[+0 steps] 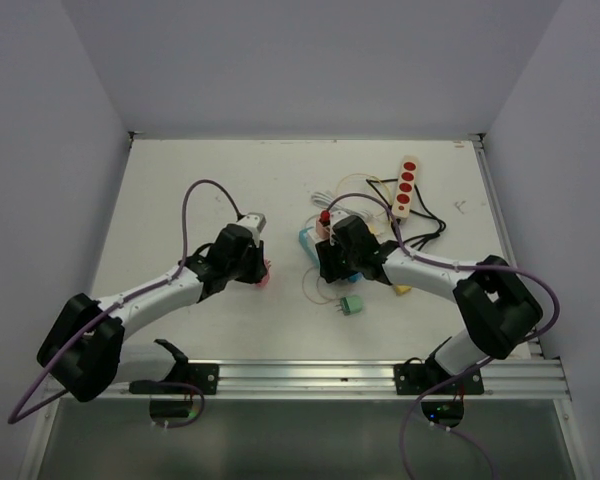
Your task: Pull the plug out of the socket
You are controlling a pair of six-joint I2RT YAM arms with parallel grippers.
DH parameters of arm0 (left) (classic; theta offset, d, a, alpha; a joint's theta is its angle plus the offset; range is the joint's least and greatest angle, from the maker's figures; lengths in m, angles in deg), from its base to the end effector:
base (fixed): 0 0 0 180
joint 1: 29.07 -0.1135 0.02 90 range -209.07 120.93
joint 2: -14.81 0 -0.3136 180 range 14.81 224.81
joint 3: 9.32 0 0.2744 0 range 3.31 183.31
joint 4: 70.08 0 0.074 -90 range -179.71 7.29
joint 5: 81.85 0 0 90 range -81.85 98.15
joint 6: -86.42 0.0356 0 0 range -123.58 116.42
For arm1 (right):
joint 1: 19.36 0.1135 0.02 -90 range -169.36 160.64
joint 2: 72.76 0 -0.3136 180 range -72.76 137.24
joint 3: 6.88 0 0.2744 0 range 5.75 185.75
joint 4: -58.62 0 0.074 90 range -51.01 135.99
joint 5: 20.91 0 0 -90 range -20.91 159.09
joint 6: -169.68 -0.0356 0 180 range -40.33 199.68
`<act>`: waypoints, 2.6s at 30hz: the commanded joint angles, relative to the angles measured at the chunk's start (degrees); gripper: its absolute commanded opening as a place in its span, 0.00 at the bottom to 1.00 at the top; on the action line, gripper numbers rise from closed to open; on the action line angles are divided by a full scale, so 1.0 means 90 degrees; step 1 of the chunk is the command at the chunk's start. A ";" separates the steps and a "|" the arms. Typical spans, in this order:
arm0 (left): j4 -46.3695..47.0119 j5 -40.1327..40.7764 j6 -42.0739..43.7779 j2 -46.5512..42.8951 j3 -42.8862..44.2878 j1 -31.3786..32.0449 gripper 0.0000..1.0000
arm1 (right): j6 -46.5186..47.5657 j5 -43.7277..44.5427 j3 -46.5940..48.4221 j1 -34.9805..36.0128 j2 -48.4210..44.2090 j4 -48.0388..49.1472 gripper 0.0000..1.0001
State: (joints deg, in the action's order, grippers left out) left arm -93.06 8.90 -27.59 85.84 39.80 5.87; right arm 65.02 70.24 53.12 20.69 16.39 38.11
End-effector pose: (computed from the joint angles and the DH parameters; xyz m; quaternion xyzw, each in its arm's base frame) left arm 0.2054 -0.1430 0.2303 0.0855 0.9195 -0.1835 0.3369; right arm 0.2500 0.2092 0.2099 -0.2029 0.9164 0.1501 0.3106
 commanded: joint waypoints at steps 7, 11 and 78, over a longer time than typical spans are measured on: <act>0.1598 -0.0307 -0.1364 0.0741 -0.0265 -0.0707 0.24 | 0.0183 -0.0664 -0.0215 0.0022 -0.0403 0.0104 0.00; 0.1570 -0.0387 -0.1424 0.0664 -0.0382 -0.1205 0.50 | 0.0183 -0.0772 -0.0303 0.0022 -0.0481 0.0182 0.00; 0.0895 0.0239 -0.4998 0.1268 0.0321 -0.0015 0.93 | -0.2024 -0.2676 -0.1934 0.0335 -0.0461 0.3668 0.00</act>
State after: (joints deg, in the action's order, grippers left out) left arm -87.21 11.13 -69.14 95.71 41.22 5.58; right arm 47.67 49.63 35.57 23.36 12.21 64.91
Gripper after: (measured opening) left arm 0.941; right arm 0.571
